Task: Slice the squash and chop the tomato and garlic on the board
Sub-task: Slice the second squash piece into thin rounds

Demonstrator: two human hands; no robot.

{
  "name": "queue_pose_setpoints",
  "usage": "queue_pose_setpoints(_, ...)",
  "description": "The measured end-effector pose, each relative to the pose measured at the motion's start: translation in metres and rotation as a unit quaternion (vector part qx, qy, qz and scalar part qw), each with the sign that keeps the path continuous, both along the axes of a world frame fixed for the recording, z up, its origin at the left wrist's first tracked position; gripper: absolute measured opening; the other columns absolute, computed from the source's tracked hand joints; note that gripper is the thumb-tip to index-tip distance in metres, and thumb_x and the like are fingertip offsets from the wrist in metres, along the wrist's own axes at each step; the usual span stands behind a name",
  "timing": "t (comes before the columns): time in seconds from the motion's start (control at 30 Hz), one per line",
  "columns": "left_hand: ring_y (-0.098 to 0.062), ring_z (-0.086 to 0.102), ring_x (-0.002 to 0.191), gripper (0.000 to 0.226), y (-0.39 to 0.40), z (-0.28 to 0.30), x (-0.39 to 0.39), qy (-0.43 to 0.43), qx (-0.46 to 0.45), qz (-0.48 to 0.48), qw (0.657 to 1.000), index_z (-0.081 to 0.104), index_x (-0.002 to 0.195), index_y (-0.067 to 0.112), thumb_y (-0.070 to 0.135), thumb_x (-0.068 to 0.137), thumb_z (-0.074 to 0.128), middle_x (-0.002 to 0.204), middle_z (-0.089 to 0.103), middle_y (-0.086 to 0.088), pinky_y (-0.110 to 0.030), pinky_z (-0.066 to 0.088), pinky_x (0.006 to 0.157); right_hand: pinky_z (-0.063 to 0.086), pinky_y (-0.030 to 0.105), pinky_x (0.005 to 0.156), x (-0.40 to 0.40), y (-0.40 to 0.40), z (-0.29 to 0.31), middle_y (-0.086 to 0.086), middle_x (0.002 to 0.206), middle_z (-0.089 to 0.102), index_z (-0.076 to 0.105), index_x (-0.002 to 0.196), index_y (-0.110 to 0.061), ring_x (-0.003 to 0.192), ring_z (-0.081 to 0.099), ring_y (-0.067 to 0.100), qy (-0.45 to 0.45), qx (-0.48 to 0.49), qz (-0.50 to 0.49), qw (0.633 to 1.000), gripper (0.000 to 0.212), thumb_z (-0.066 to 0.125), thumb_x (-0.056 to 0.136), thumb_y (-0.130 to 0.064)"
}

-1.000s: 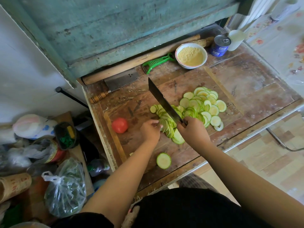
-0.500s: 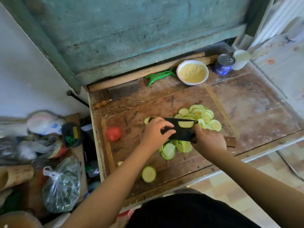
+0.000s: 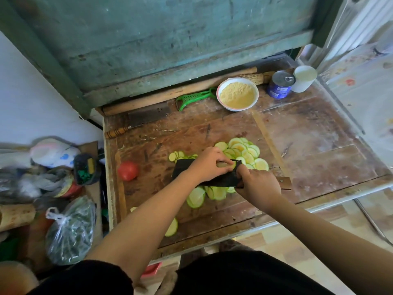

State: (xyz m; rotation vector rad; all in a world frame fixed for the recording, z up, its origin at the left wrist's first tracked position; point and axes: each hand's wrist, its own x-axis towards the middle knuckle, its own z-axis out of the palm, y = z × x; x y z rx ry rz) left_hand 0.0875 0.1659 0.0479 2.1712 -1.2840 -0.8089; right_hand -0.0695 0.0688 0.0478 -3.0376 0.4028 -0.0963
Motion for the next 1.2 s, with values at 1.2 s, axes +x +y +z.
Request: queue_pose_setpoints(1.2,-0.023,0.044,0.119,0.028,0.008,0.021,0.021,-0.05,0.025,0.292,0.955,0.061,0.119,0.025,0.034,0.095,0.049,0.121,0.049,-0.002,-0.042,0.033,0.106,0.036,0.023,0.035,-0.02,-0.018,0.003,-0.003,0.053,0.056,0.051,0.082,-0.016,0.039,0.049,0.017,-0.008,0.021,0.025,0.999,0.036,0.08,0.067,-0.031)
